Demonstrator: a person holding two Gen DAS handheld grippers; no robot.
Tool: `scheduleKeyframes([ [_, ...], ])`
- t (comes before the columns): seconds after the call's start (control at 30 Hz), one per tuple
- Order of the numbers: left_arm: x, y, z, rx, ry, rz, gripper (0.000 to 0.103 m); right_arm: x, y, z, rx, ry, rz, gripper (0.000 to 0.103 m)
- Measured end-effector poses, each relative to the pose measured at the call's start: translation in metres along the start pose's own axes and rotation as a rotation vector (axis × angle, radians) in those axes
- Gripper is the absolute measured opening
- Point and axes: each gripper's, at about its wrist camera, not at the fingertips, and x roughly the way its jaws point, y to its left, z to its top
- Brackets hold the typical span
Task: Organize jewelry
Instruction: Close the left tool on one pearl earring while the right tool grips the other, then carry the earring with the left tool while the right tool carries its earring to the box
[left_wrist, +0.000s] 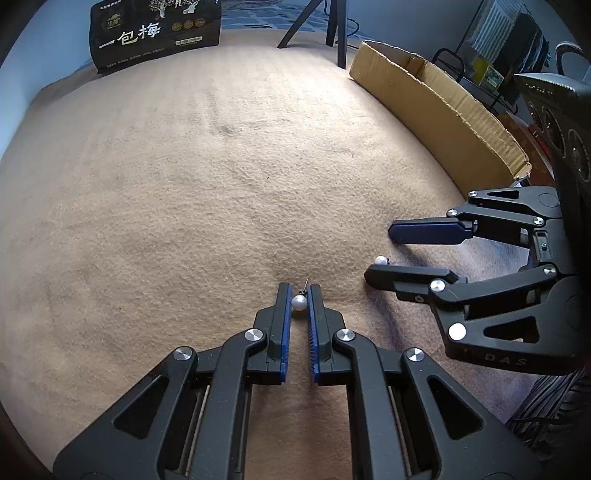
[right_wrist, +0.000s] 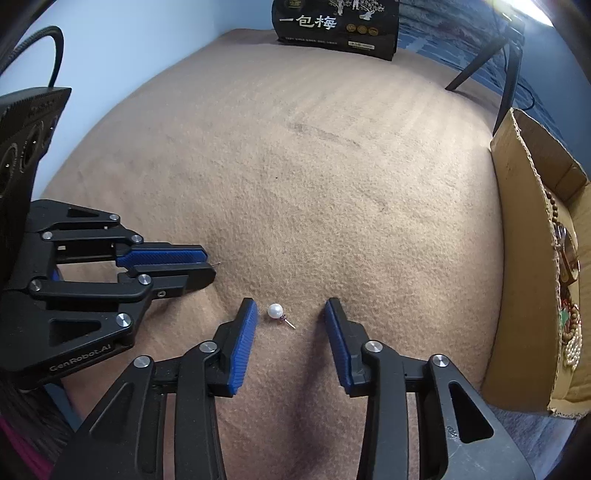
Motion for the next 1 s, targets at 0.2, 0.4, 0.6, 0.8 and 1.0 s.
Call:
scheduleKeyframes([
  [0.2,0.002,0.0,0.003,-0.006,0.0,-0.002,0.008,0.001,0.004,0.002,-0.042,-0.005,-0.03,0.017],
  [0.4,0.002,0.002,0.002,-0.009,0.002,-0.004,0.008,-0.001,0.003,0.001,-0.04,-0.007,-0.028,0.007],
  [0.6,0.0,0.004,0.006,-0.033,0.002,-0.011,0.007,-0.01,-0.006,0.002,0.008,-0.033,-0.013,0.007],
  [0.8,-0.005,0.006,0.01,-0.047,-0.011,-0.012,0.007,-0.031,-0.019,0.007,0.062,-0.098,-0.011,0.007],
  [1.0,-0.014,0.005,0.019,-0.073,-0.044,-0.026,0.007,-0.061,-0.032,0.014,0.104,-0.179,-0.017,0.007],
])
